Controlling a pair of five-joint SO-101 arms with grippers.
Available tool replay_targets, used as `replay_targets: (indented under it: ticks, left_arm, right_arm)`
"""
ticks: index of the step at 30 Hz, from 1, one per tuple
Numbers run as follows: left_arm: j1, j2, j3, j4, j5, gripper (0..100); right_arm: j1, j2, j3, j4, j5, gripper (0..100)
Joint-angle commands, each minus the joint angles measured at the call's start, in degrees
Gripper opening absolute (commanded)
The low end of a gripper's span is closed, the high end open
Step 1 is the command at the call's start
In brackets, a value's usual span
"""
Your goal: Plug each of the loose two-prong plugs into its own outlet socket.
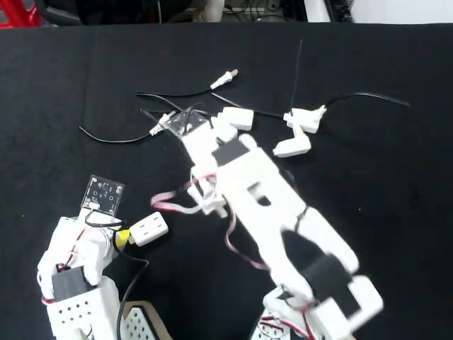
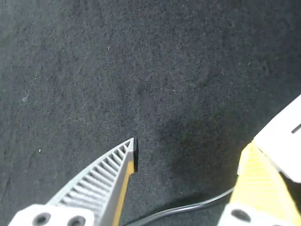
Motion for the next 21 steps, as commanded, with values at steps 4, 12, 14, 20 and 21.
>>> replay_targets:
  ticks: [4, 12, 14, 20, 21]
  left_arm:
    - [3.82, -0.26, 0.04, -5.19, 10.55, 35]
    - [11.47, -0.26, -0.22, -17.93, 24.62, 35]
    - [12.7, -0.26, -0.84, -20.4, 27.6, 35]
    - [19.3, -0.26, -4.7, -24.18, 34.2, 35]
    - [20.88, -0.26, -5.67, -24.0, 34.81, 35]
  right_arm:
    - [-6.95, -12.44, 11.91, -13.63, -1.85, 1.2]
    - [-11.96, -28.79, 25.19, -23.65, -1.76, 1.2]
    - [-11.96, -34.24, 28.7, -26.11, -1.76, 1.2]
    - [-11.96, -49.54, 38.9, -32.53, -1.85, 1.2]
    - [-11.96, -51.47, 40.4, -33.41, -1.85, 1.2]
